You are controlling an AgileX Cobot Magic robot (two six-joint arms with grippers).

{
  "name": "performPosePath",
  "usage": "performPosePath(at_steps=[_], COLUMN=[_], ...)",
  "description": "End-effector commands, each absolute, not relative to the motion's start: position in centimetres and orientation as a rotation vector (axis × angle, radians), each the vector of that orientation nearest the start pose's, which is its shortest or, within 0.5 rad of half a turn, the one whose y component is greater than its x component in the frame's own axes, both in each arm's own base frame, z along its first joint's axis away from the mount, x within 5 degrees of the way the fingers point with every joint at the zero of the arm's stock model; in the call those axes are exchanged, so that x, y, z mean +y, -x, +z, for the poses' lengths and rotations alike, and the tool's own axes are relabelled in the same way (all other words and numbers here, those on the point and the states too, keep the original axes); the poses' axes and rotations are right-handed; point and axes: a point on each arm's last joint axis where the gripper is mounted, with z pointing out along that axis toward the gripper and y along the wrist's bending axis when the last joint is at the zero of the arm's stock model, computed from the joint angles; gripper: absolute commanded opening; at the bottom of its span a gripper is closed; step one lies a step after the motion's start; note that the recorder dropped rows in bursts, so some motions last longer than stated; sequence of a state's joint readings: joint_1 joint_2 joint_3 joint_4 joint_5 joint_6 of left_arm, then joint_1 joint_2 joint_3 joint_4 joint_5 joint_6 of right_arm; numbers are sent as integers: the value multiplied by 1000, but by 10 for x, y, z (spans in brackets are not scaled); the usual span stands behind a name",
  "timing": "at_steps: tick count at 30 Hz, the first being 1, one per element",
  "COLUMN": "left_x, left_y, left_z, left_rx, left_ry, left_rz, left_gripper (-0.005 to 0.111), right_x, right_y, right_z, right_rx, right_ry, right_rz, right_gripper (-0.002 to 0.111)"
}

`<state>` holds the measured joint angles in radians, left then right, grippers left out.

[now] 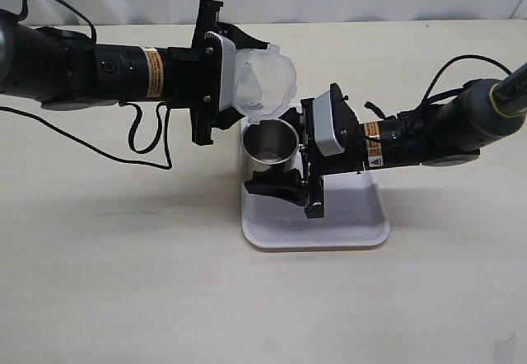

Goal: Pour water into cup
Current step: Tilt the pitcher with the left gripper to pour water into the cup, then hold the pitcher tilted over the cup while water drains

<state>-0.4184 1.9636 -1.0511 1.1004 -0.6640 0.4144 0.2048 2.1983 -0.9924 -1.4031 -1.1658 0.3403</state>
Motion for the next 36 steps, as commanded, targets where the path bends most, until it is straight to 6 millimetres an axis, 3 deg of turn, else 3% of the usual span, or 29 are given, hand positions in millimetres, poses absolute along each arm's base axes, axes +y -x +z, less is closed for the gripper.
performPosePath(at_steps=[1, 36], left_x=[-209, -209], left_y=[-344, -344], left_z=[175, 175], left_rx=[854, 621], left_ry=[-1730, -1837], left_rz=[73, 256], left_gripper=[0, 0], right_x=[154, 154], right_y=[-333, -333], right_z=[89, 89], right_rx=[1383, 1383], right_ry=[1356, 1356], right_rz=[895, 895], right_gripper=[4, 4])
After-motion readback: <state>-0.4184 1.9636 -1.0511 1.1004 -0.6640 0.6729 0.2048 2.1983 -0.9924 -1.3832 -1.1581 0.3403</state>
